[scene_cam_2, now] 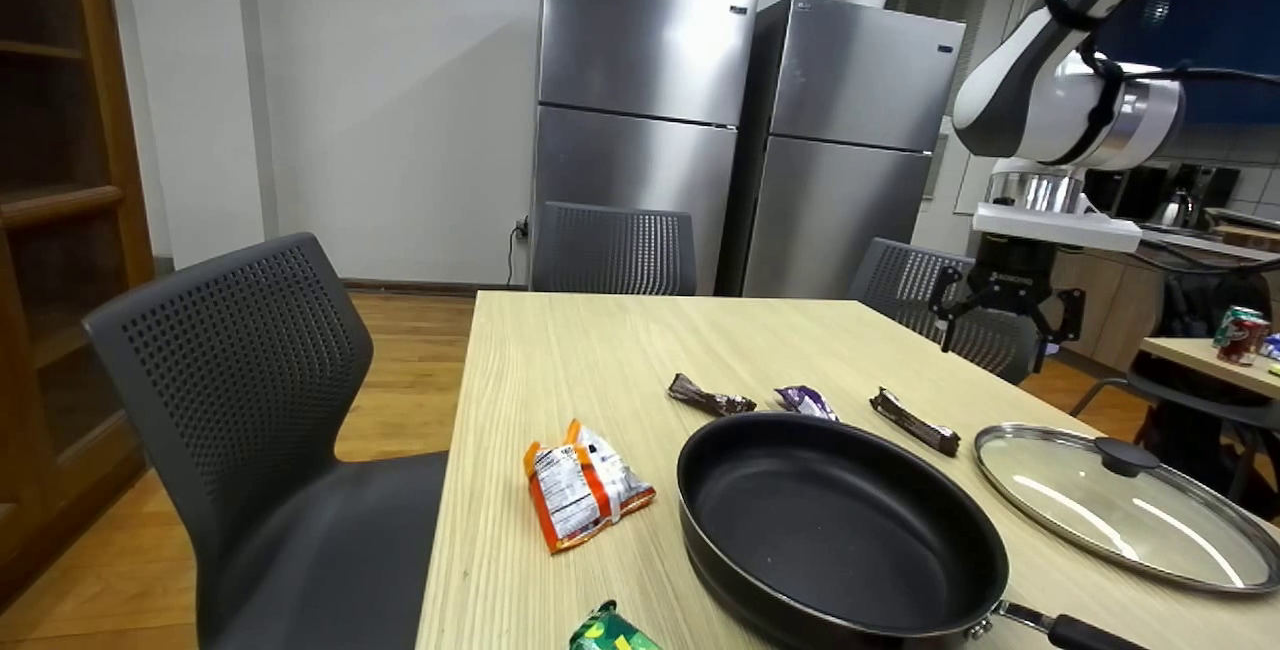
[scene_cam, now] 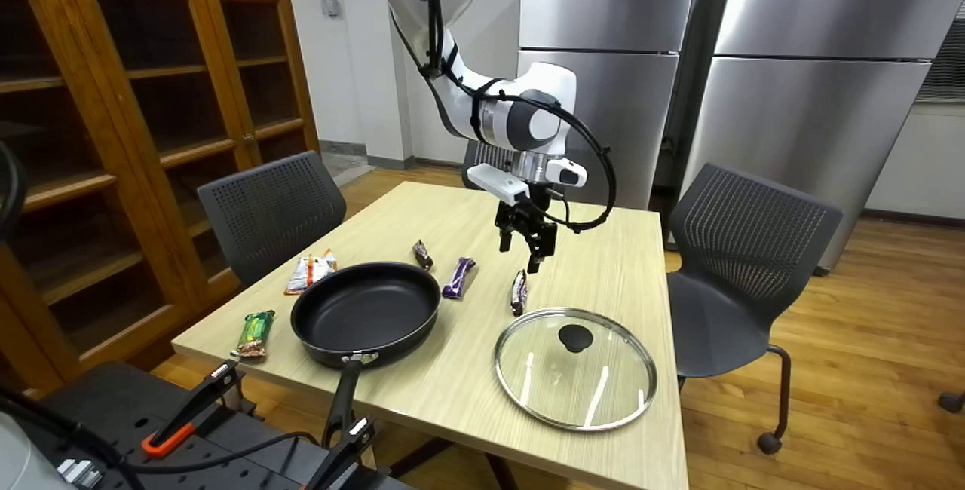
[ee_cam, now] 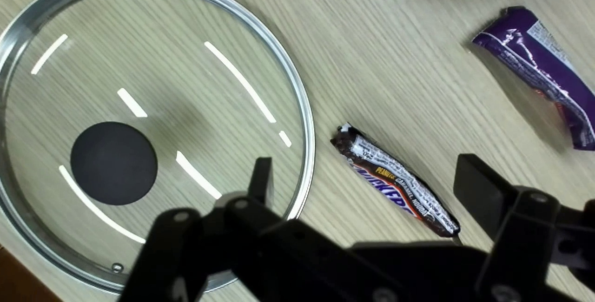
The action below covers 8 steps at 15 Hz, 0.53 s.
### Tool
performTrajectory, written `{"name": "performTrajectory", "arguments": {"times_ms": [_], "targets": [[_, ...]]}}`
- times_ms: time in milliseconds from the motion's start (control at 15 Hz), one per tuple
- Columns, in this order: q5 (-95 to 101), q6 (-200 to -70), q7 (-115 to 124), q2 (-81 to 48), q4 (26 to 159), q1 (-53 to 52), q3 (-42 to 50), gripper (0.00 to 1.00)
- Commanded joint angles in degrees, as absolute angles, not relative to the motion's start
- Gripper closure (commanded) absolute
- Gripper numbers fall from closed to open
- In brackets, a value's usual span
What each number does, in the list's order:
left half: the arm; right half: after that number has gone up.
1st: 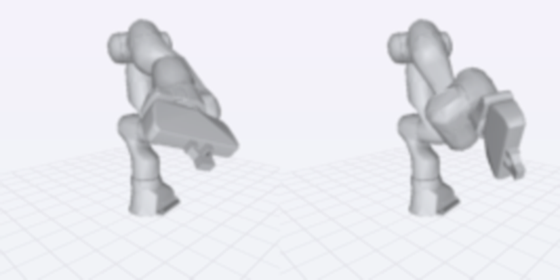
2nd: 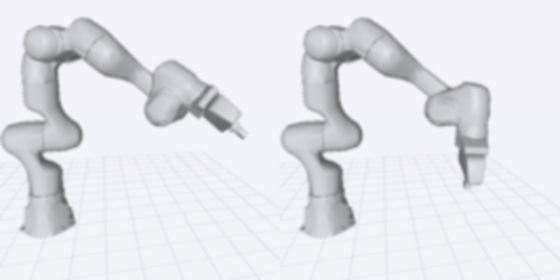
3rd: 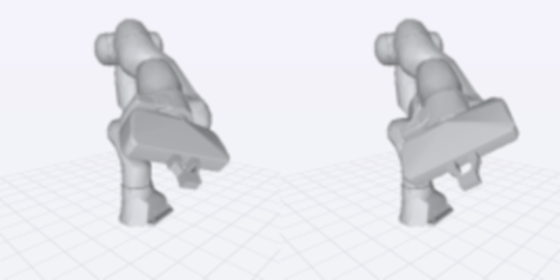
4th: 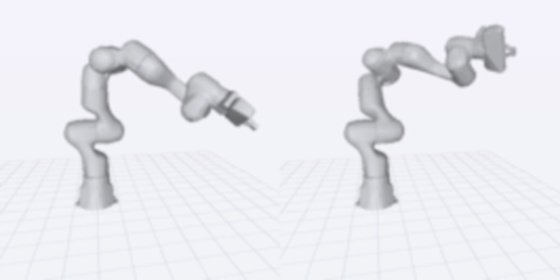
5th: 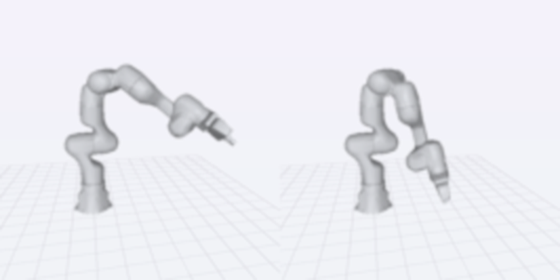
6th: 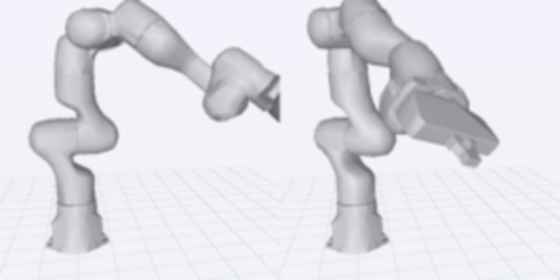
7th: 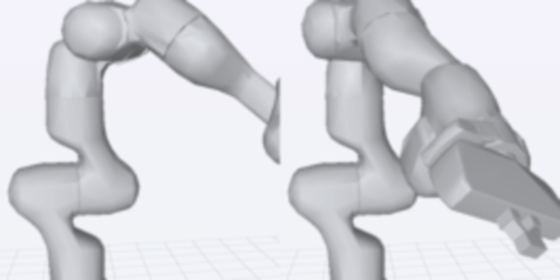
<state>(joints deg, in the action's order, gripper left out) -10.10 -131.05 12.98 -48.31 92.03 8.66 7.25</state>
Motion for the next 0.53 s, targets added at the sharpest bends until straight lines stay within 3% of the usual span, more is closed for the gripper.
{"name": "performTrajectory", "arguments": {"times_ms": [0,467], "targets": [[-9.9,-130.9,13.1,-48.5,91.8,8.7,7.1,0.0],[-10.3,-131.8,14.5,-49.8,90.8,8.7,7.4,0.0]]}}
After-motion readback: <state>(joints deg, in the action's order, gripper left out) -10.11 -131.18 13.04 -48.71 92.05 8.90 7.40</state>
